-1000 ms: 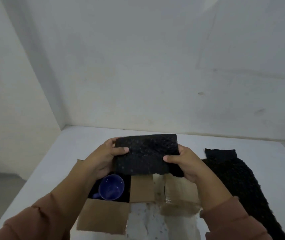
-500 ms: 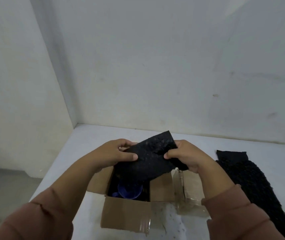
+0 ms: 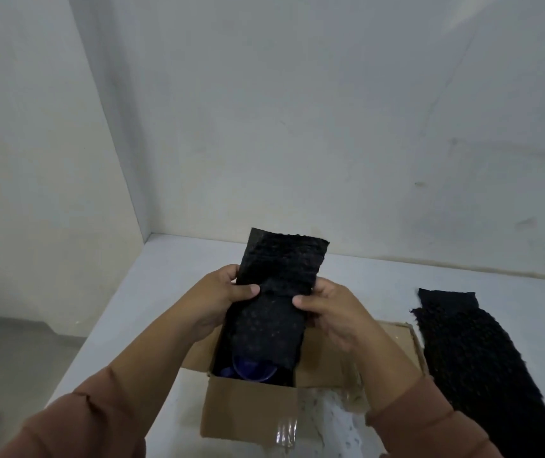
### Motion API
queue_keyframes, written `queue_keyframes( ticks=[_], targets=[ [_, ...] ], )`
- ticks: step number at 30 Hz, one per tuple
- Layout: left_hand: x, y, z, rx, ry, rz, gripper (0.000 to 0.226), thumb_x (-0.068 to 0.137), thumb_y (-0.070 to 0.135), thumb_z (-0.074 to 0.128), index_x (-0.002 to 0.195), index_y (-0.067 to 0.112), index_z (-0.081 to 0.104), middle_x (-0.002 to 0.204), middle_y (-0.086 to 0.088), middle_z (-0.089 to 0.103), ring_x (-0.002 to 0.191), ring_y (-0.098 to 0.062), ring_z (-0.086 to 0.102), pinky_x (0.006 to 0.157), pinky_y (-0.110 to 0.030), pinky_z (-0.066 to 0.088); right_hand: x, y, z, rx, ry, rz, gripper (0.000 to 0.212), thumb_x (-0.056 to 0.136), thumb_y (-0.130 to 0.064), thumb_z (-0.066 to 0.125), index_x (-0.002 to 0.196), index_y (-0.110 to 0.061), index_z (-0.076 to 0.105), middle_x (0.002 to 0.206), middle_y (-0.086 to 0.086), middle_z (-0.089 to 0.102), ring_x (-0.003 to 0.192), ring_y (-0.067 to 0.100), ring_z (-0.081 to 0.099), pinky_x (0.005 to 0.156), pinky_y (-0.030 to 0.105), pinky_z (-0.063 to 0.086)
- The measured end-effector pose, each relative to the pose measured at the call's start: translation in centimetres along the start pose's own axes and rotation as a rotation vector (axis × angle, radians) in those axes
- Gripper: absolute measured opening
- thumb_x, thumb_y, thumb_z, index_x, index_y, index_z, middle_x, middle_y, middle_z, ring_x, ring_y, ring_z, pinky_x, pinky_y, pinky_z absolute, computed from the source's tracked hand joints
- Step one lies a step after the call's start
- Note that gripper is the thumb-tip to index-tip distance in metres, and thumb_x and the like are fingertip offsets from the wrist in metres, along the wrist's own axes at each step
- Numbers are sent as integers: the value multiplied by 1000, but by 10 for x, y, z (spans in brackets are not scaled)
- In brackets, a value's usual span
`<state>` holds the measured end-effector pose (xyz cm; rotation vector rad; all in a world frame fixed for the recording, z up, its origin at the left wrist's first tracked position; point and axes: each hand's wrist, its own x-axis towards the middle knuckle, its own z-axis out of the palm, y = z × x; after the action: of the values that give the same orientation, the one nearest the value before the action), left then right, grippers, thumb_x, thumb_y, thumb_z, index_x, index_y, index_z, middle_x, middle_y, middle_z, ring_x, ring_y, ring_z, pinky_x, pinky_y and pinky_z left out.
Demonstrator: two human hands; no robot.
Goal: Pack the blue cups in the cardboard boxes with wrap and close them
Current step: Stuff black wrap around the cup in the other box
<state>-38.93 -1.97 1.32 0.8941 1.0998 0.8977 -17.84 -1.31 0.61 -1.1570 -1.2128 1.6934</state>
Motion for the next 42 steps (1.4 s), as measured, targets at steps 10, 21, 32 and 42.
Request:
queue_keyframes(
  ticks=[10,21,32,42],
  targets=[
    [-7,-10,-16,-23,-167,-80,30,79,23,62,108,18,62,100,-8,69,86,-19,67,65,-31,55,4,-8,-5,-260,-15,-191,27,67,-25,53,79,-22,77,88,-15,67,88,3,60,73,14,44],
    [-11,-32,-17,56,-73,57,34,83,-18,51,75,11,66,75,-4,69,64,-14,66,50,-23,51,2,1,-5,-209,-108,78,36,83,12,55,84,-18,76,84,9,71,68,23,69,52,30,56],
    [-17,-45,-20,880,-187,68,32,78,18,69,95,40,52,101,6,63,91,-12,59,79,-32,53,1,5,6,-1122,-351,92,36,77,-16,65,101,-41,53,103,-5,57,94,17,54,69,25,42],
    [-11,-44,-21,1120,-451,-3,38,79,17,65,109,40,59,99,30,53,96,2,53,83,-16,44,7,9,24,-1465,-563,138,30,74,-18,71,100,-29,61,105,-3,58,97,18,51,77,34,47]
  ],
)
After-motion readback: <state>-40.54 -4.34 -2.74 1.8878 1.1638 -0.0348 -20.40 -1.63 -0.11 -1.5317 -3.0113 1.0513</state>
